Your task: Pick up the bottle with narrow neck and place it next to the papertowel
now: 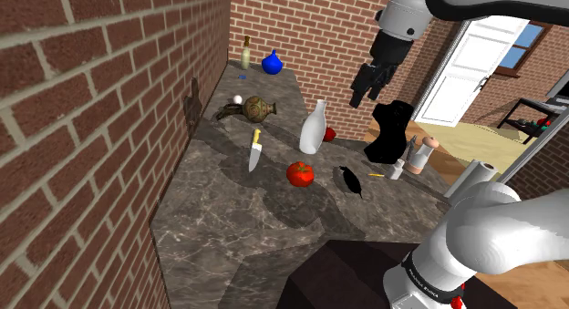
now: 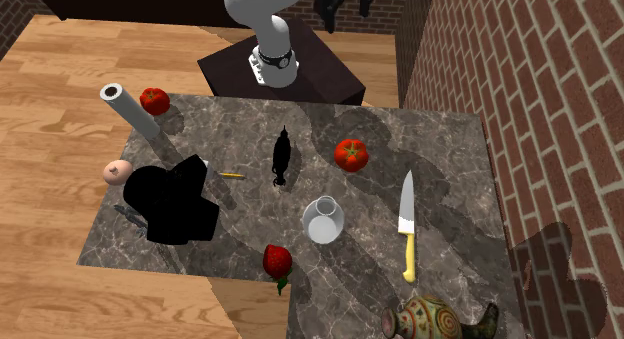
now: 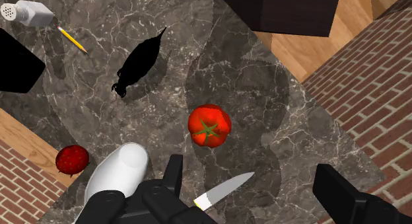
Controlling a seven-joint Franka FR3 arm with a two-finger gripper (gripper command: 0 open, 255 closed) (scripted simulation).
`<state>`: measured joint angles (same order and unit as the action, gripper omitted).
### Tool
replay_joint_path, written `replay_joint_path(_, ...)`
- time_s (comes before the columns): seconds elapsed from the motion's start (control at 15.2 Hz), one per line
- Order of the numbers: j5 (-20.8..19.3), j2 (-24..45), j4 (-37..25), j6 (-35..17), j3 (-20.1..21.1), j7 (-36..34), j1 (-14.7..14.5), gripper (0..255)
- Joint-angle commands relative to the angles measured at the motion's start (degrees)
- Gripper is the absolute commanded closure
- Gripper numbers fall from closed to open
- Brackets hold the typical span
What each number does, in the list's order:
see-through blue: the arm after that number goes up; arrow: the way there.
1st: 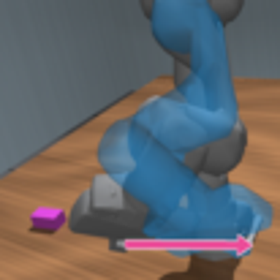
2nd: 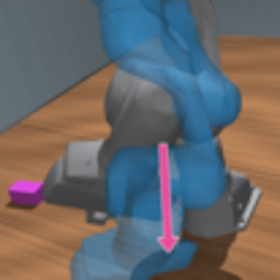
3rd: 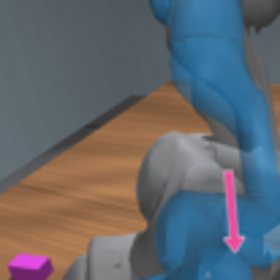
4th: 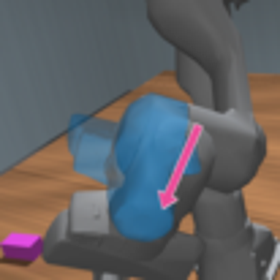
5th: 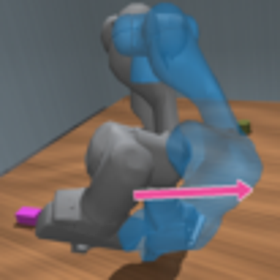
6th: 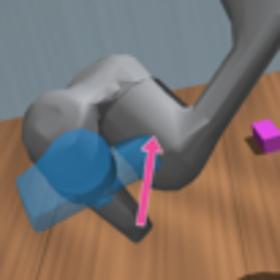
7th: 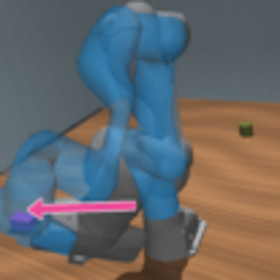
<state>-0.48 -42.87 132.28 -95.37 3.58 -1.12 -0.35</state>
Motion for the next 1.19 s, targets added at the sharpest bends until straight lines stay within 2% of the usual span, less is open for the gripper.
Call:
replay_joint_path(0.0, 0.0, 0.0, 0.0, 0.0, 0.0, 0.0, 0.0, 0)
replay_joint_path(0.59, -2.4, 13.7, -2.9, -11.4, -7.3, 8.4, 2.3, 0)
replay_joint_path(1.12, -1.2, 28.7, -10.6, -18.9, -13.0, 16.2, 3.6, 0)
